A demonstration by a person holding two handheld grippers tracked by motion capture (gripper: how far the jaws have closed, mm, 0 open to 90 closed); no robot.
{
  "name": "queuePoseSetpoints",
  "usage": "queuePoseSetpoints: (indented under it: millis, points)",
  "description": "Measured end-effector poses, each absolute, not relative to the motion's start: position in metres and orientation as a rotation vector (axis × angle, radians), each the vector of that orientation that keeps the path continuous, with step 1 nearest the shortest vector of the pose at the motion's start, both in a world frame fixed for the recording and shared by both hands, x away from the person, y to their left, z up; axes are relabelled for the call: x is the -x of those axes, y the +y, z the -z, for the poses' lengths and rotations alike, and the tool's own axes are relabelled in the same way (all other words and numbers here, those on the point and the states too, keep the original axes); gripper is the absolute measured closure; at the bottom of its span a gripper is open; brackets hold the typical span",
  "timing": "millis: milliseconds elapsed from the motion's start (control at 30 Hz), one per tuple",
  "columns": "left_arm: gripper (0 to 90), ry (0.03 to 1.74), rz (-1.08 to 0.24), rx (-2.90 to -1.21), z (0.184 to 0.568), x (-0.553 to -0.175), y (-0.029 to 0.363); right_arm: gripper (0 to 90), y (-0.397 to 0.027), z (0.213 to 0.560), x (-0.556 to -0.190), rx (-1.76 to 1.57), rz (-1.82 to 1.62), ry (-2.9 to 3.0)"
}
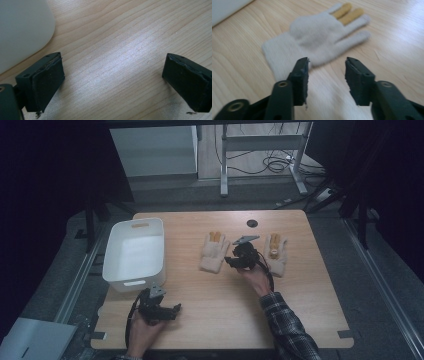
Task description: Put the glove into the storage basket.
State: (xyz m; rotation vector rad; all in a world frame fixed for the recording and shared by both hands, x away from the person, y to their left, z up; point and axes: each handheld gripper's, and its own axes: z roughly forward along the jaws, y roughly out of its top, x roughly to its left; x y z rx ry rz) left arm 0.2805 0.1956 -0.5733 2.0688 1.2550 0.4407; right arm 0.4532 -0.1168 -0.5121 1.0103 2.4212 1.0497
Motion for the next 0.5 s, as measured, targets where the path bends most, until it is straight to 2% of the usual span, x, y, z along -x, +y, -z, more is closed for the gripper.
queuePoseSetpoints:
  millis: [200,300,400,500]
  points:
    - [4.0,1.255,-0.441,-2.07,0.573,-0.281,0.196,61.8,-0.099,0.513,-0.47,-0.988,-1.04,2.445]
    - [3.9,1.255,-0.44,-2.069,0.573,-0.281,0.196,62.4,-0.09,0.516,-0.481,-0.987,-1.034,2.453]
    - [3.9,1.254,-0.441,-2.07,0.573,-0.281,0.196,61.1,-0.082,0.519,-0.49,-0.981,-1.022,2.45]
    - [3.9,1.254,-0.441,-2.07,0.573,-0.281,0.196,53.5,-0.071,0.525,-0.501,-0.99,-1.032,2.435]
